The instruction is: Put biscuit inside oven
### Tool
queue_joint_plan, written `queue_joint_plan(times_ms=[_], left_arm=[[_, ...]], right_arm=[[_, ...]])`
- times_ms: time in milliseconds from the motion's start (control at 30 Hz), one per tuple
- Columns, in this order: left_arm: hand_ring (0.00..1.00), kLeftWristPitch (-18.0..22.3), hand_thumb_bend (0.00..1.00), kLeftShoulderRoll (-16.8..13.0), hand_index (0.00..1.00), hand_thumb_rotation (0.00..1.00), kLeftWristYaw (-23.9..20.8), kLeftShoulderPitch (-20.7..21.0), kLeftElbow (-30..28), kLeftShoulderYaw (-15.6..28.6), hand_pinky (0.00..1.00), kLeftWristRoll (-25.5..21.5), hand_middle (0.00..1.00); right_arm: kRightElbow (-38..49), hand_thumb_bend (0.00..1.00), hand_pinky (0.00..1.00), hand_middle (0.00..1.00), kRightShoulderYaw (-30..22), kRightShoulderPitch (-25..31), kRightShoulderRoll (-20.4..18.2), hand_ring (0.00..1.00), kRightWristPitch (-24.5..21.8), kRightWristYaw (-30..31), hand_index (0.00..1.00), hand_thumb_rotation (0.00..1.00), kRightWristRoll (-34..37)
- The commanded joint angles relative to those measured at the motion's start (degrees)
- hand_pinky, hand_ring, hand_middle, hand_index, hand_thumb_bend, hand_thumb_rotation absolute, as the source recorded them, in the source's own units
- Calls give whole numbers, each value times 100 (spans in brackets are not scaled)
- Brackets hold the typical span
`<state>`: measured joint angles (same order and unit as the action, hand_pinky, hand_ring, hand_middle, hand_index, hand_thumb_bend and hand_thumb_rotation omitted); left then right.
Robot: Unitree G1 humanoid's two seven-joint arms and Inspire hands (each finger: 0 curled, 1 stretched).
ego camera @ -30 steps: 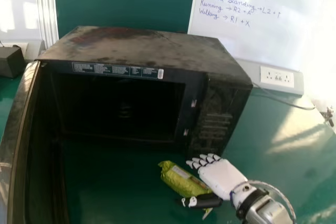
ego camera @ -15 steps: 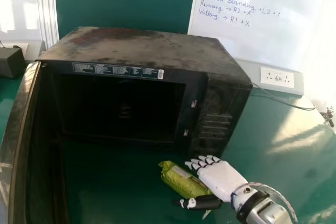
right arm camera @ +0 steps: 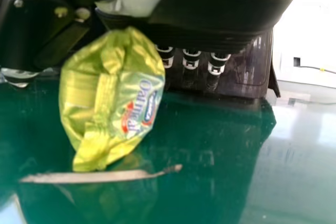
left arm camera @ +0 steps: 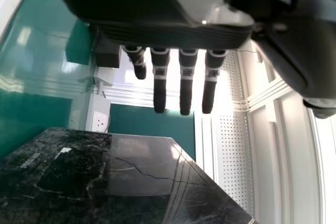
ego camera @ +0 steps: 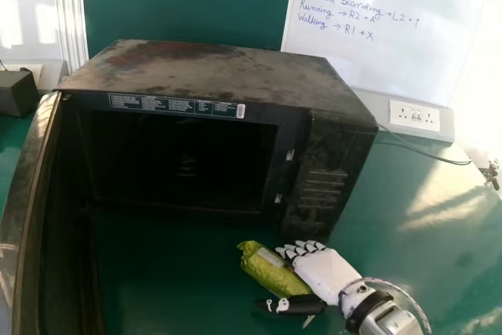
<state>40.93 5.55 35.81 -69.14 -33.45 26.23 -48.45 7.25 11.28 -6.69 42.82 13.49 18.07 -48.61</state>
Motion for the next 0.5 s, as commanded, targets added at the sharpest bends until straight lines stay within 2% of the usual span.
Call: queue_joint_plan(times_ms=[0,167,467], left_arm=[[81,136,89,349,83,57,22,-142,-9,-28,88,42,83],[81,305,89,344,83,57,85,-188,48,-50,90,67,83],[81,364,89,315,83,57,142,-281,33,-122,89,40,83]], right_arm=[[-110,100,100,100,63,-146,2,100,48,4,100,84,-5],[-293,100,100,100,131,-250,20,100,100,7,100,84,-30],[-500,98,100,100,144,-335,217,100,258,109,100,84,-48]])
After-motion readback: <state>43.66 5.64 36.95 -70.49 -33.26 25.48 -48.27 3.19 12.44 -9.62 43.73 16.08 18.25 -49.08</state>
